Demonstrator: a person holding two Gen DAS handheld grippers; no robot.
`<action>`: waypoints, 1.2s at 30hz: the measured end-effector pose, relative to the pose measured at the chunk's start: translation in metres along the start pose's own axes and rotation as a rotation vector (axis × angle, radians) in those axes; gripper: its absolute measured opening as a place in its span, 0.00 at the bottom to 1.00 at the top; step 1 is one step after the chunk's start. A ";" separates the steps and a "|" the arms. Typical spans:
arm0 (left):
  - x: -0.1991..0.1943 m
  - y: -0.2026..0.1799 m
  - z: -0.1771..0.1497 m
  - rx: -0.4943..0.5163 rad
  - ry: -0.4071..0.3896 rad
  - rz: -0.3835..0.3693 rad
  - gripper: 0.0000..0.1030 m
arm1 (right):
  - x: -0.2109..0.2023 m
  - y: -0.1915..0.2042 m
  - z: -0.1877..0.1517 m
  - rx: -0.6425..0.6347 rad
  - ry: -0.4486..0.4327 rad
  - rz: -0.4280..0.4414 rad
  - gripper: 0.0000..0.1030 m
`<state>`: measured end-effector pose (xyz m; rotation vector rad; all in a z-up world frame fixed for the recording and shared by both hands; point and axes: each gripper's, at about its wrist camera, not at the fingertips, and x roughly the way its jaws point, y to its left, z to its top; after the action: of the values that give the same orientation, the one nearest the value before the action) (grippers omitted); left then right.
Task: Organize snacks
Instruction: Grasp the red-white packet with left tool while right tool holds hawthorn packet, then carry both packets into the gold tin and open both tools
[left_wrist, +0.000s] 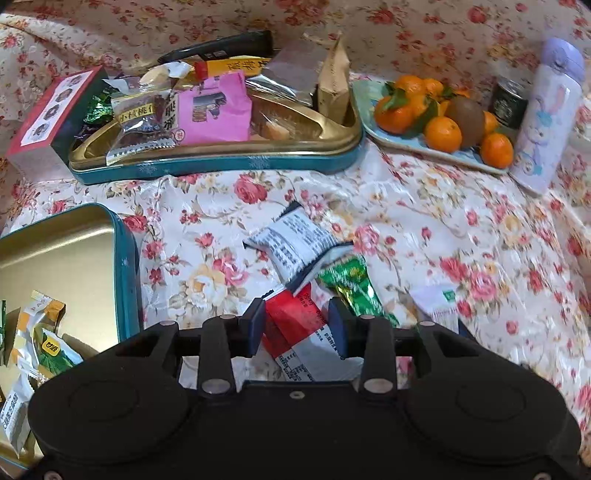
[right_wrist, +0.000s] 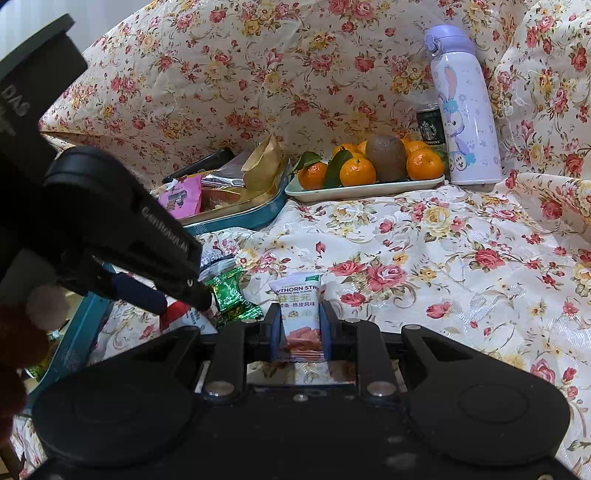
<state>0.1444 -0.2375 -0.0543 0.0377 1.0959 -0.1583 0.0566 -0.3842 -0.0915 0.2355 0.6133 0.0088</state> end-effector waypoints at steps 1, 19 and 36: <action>-0.001 0.000 -0.001 0.008 0.003 -0.001 0.47 | 0.000 0.000 0.000 0.000 0.000 0.000 0.22; -0.013 0.016 -0.028 0.019 0.072 -0.086 0.51 | 0.000 0.001 0.000 -0.001 0.000 0.000 0.22; -0.028 0.016 -0.031 0.049 0.014 -0.139 0.41 | 0.000 0.000 0.000 0.002 -0.001 0.002 0.22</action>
<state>0.1066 -0.2156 -0.0440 0.0059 1.1088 -0.3103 0.0568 -0.3840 -0.0918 0.2377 0.6123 0.0098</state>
